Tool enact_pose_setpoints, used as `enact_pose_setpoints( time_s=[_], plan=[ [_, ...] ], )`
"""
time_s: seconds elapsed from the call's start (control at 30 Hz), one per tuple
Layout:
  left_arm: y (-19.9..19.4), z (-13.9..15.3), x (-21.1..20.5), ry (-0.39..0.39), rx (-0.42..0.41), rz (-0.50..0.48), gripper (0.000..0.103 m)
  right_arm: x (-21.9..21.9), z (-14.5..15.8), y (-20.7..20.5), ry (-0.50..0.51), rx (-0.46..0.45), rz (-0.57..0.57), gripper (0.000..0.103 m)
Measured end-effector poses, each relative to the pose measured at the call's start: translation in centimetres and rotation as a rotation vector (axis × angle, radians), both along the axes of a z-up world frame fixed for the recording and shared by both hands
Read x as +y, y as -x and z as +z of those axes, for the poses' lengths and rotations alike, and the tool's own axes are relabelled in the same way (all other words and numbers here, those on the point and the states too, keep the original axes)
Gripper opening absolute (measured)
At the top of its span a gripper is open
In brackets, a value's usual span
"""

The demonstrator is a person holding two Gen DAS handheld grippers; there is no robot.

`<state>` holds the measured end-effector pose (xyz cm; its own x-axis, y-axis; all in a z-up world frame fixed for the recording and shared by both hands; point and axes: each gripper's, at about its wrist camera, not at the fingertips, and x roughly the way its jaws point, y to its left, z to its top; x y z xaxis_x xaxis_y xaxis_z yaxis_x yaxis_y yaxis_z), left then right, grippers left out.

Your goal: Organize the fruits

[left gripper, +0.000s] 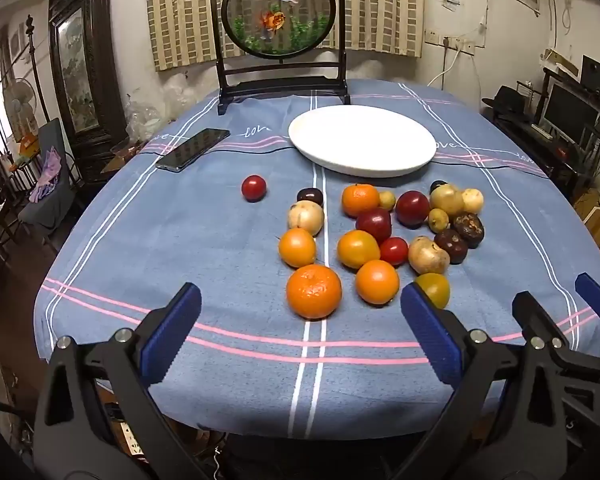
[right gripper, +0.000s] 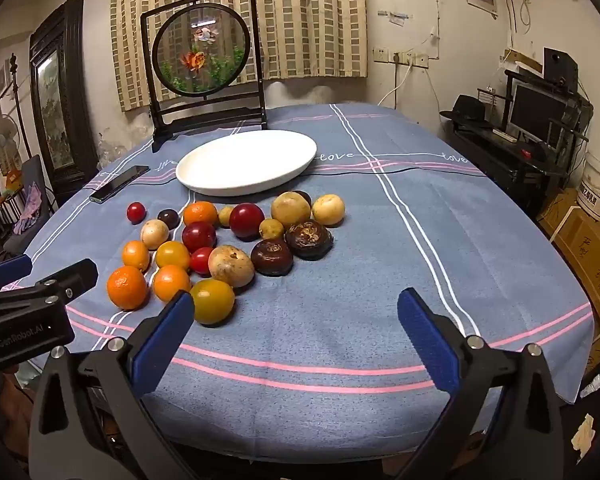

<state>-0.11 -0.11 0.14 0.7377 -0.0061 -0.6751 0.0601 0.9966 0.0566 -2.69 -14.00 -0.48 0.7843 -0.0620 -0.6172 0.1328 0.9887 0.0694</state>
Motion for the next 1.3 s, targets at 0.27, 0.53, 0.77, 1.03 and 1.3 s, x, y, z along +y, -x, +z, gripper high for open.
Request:
enact_pose_setpoints(
  time_s=[0.27, 0.53, 0.77, 1.03, 1.3],
  plan=[
    [0.2, -0.4, 0.0, 0.007, 0.001, -0.001, 0.101, 0.0, 0.0, 0.0, 0.002, 0.005, -0.001, 0.102],
    [-0.2, -0.2, 0.3, 0.018, 0.014, -0.001, 0.101, 0.0, 0.0, -0.2, 0.002, 0.008, 0.001, 0.102],
    [-0.4, -0.4, 0.3, 0.026, 0.027, -0.003, 0.101, -0.1, 0.4, -0.2, 0.002, 0.011, 0.002, 0.102],
    [-0.4, -0.4, 0.6, 0.034, 0.037, 0.000, 0.101, 0.2, -0.5, -0.1, 0.014, 0.010, 0.006, 0.102],
    [-0.5, -0.7, 0.4, 0.035, 0.039, 0.002, 0.101, 0.2, -0.5, -0.2, 0.014, 0.013, 0.006, 0.102]
  ],
)
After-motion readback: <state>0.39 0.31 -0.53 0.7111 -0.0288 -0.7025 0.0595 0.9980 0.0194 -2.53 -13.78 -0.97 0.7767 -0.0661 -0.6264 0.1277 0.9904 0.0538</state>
